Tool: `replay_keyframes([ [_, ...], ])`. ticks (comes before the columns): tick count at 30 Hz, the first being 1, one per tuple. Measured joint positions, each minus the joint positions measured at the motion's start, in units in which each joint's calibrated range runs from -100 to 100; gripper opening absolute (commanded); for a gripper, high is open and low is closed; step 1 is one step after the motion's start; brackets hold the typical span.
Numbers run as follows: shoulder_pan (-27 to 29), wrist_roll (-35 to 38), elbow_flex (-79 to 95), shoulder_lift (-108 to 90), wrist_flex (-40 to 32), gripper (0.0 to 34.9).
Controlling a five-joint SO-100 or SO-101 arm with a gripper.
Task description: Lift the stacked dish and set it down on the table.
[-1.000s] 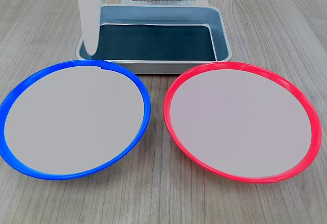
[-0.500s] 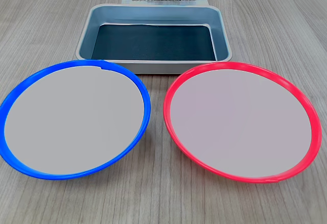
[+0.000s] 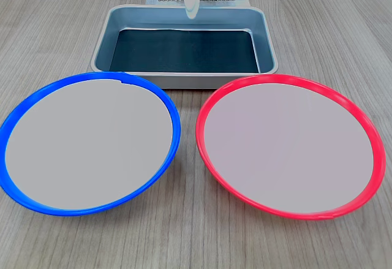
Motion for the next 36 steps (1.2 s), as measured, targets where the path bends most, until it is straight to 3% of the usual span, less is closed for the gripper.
replay_keyframes([
  [9, 1.2, -0.9, 0.1, -1.0, 7.9, 0.2],
  [36, 0.2, -0.4, 0.1, -1.0, 8.1, 0.3],
])
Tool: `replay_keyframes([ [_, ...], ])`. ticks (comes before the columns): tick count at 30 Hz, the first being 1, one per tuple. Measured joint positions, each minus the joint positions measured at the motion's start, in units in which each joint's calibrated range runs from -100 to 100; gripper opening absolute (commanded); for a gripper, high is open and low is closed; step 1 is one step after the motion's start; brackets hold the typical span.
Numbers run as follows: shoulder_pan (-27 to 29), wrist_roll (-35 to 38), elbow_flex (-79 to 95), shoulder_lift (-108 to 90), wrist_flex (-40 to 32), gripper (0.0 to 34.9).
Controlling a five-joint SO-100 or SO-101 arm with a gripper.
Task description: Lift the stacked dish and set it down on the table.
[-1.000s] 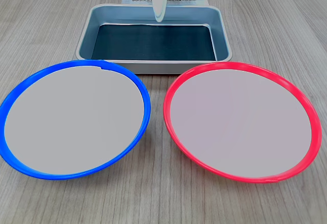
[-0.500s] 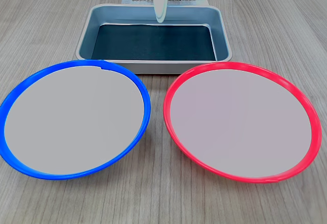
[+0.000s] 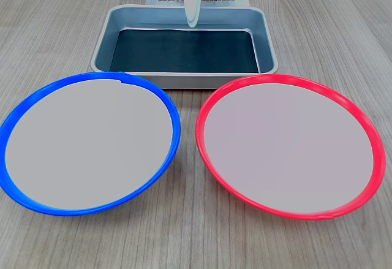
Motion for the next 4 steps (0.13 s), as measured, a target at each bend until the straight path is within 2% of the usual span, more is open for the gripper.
replay_keyframes([
  [4, 0.0, 0.0, 0.0, 0.0, 0.0, 0.3],
])
